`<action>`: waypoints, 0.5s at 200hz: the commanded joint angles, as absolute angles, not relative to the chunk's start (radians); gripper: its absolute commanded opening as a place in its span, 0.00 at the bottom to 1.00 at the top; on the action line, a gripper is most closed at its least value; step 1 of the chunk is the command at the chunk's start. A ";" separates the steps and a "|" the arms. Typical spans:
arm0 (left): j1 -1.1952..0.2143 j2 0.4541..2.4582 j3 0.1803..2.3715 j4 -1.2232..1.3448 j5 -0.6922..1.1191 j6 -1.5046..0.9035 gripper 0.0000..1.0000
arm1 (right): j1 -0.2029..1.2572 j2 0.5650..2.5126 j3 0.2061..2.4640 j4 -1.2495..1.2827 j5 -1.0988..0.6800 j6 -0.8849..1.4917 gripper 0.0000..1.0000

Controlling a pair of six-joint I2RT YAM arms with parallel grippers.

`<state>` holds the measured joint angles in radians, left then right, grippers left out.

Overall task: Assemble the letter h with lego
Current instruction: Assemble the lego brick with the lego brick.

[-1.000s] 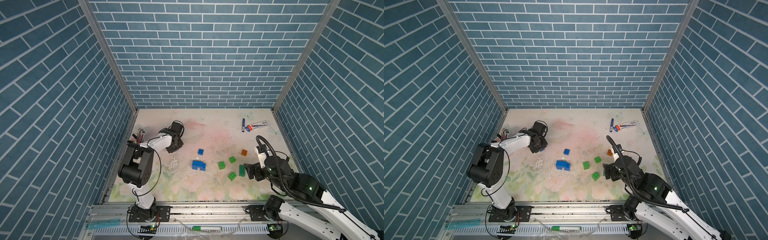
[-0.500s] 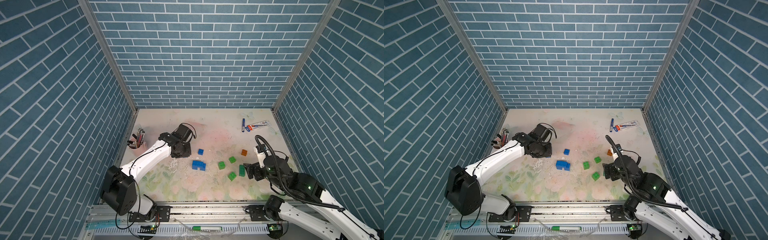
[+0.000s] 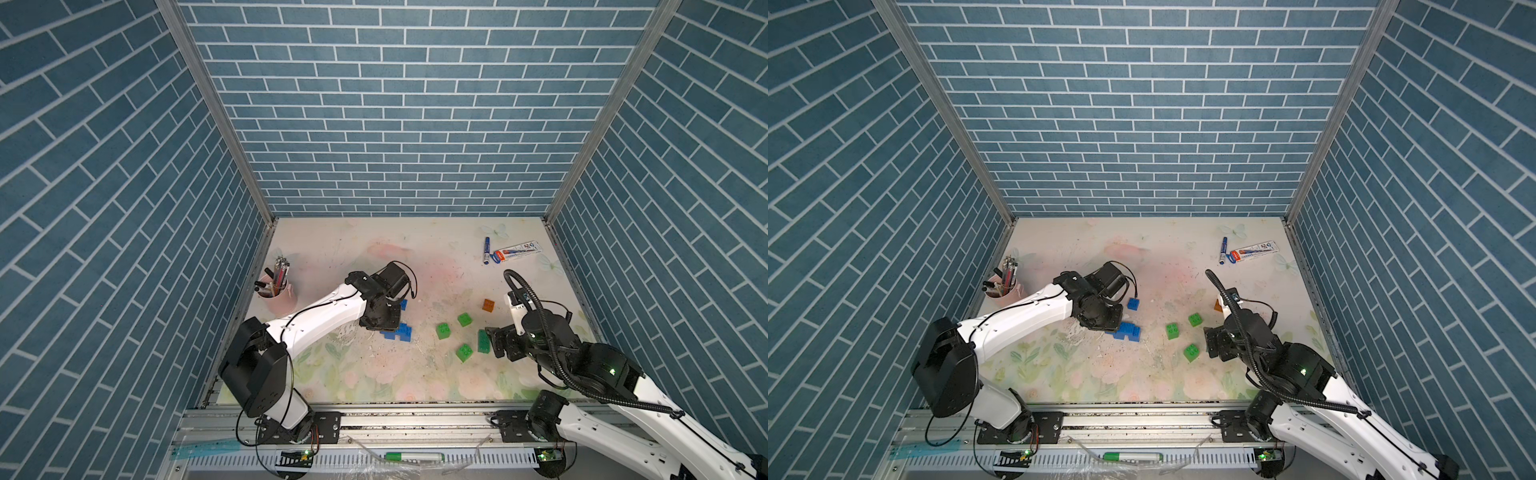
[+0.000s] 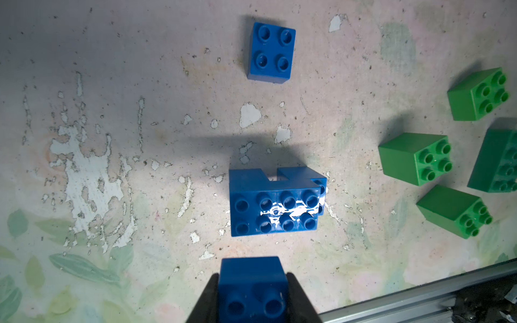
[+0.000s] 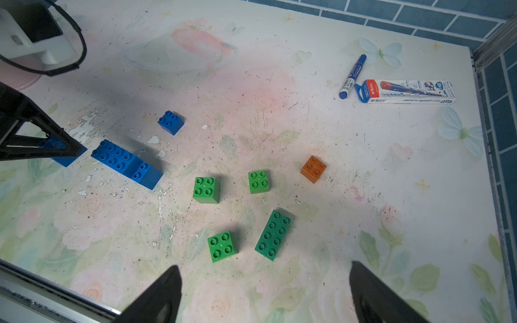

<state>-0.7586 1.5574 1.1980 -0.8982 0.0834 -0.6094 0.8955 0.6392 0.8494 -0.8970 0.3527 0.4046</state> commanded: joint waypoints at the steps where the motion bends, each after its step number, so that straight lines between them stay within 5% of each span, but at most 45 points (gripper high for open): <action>1: -0.768 1.573 1.203 -0.881 0.071 -0.588 0.00 | 0.893 0.643 0.838 -0.887 0.369 0.422 0.93; 100: -0.770 1.632 1.207 -0.820 0.002 -0.561 0.00 | 0.893 0.649 0.836 -0.883 0.359 0.420 0.93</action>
